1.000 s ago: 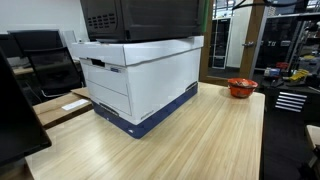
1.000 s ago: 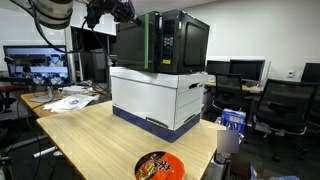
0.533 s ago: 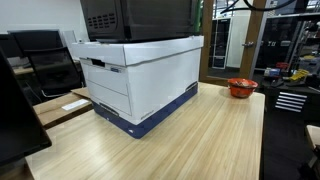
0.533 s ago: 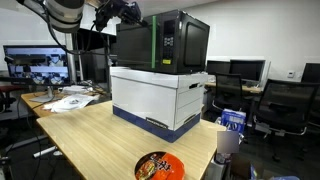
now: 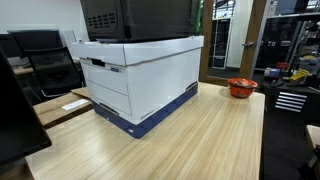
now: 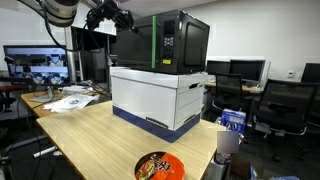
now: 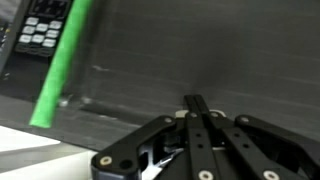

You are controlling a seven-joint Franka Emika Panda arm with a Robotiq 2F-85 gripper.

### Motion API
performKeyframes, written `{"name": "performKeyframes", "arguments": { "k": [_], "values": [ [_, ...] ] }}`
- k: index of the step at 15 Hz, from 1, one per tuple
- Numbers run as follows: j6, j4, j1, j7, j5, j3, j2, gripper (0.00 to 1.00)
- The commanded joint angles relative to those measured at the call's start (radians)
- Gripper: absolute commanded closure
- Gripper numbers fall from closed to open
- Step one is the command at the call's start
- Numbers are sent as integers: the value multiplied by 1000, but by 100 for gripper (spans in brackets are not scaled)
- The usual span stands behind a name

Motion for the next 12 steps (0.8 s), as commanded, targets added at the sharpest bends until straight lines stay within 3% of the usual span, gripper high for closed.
{"name": "performKeyframes", "arguments": {
  "k": [1, 5, 9, 10, 11, 12],
  "values": [
    [-261, 21, 274, -48, 80, -162, -52, 98],
    [-524, 45, 366, -10, 41, -235, -126, 98],
    [-691, 52, 335, 67, -47, -220, -170, 99],
    [-718, 48, 335, 85, -60, -220, -176, 93],
    [-758, 48, 349, 94, -51, -229, -180, 97],
    [-843, 58, 385, 81, -3, -253, -178, 93]
  ]
}}
